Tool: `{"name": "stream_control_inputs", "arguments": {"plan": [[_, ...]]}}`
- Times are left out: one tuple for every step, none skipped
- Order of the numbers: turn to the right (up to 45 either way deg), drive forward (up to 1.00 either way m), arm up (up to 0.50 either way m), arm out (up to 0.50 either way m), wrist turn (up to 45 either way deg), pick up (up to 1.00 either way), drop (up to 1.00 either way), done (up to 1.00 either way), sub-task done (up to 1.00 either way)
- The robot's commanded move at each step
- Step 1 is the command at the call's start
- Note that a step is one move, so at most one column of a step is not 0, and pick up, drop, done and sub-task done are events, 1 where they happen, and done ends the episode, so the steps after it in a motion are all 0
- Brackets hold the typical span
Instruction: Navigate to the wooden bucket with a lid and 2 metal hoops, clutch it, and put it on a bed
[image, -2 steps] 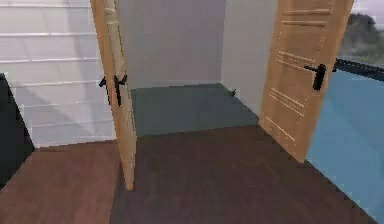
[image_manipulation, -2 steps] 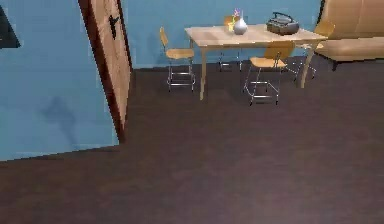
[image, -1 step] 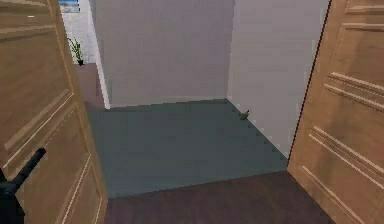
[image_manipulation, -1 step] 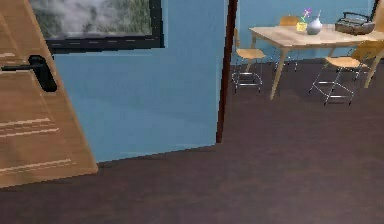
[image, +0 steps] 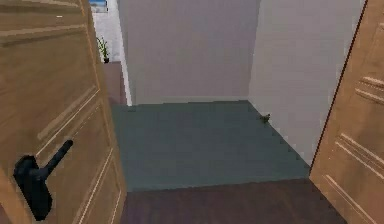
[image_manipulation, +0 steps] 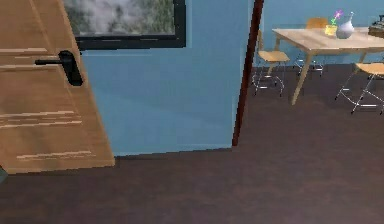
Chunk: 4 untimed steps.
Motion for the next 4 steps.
{"name": "stream_control_inputs", "arguments": {"plan": [[0.0,0.25,0.00,0.00,0.0,0.00,0.00,0.00,0.00],[-3.0,0.00,0.00,0.00,0.0,0.00,0.00,0.00,0.00],[45.0,0.00,0.00,0.00,0.0,0.00,0.00,0.00,0.00],[33.0,0.00,0.00,0.00,0.0,0.00,0.00,0.00,0.00]]}}
